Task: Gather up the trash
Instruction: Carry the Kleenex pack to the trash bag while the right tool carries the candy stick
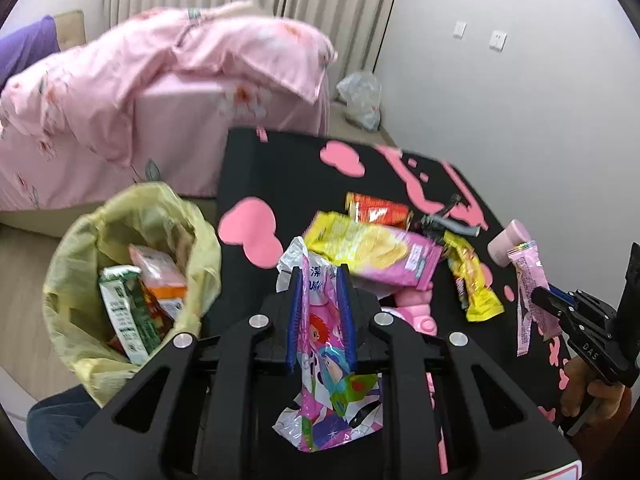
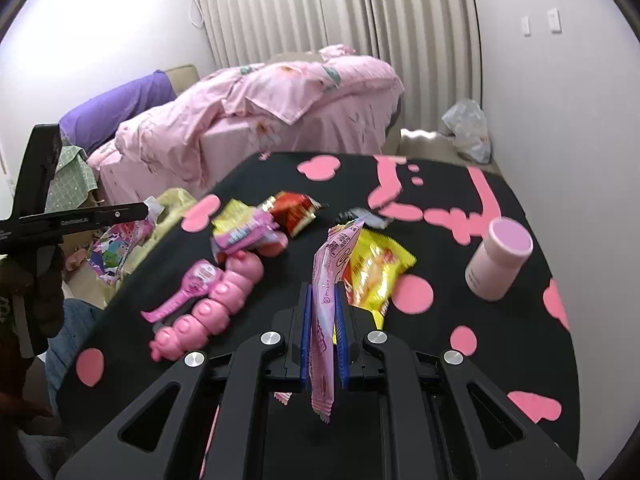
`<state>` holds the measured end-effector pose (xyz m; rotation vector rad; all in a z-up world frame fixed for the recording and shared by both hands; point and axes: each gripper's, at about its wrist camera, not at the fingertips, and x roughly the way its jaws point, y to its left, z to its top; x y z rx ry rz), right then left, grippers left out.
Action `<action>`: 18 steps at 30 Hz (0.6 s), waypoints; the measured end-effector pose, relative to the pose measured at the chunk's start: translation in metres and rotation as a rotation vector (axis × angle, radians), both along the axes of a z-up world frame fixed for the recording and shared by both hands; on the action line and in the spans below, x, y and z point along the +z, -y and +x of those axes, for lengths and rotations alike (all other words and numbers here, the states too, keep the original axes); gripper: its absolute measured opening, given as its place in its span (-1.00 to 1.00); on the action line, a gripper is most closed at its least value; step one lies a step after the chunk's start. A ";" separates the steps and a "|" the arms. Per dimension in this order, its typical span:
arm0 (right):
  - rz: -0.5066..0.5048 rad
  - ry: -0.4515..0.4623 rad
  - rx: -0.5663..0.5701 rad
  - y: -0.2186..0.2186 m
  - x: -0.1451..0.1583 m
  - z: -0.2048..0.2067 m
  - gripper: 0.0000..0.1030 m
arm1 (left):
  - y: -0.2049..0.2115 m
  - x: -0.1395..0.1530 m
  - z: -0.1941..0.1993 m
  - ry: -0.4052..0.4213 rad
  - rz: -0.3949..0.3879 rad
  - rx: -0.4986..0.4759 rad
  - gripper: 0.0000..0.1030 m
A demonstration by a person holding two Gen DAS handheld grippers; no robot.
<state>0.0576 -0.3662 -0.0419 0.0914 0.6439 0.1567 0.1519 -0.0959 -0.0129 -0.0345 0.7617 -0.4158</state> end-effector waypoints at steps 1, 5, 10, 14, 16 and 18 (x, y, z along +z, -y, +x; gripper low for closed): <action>-0.006 0.012 0.007 -0.004 0.005 -0.001 -0.76 | -0.001 0.004 -0.003 0.017 -0.003 0.000 -0.68; -0.034 0.065 0.043 -0.021 0.024 -0.005 -0.76 | -0.007 0.022 -0.019 0.089 -0.003 -0.004 -0.68; -0.056 0.108 0.101 -0.047 0.047 -0.003 -0.76 | -0.024 0.035 -0.029 0.122 -0.036 0.011 -0.68; -0.065 0.140 0.159 -0.073 0.065 0.003 -0.76 | -0.052 0.044 -0.035 0.149 -0.073 0.064 -0.68; -0.081 0.157 0.195 -0.090 0.074 0.008 -0.76 | -0.066 0.046 -0.037 0.160 -0.084 0.091 -0.68; -0.092 0.166 0.221 -0.103 0.079 0.011 -0.76 | -0.084 0.047 -0.039 0.171 -0.094 0.128 -0.68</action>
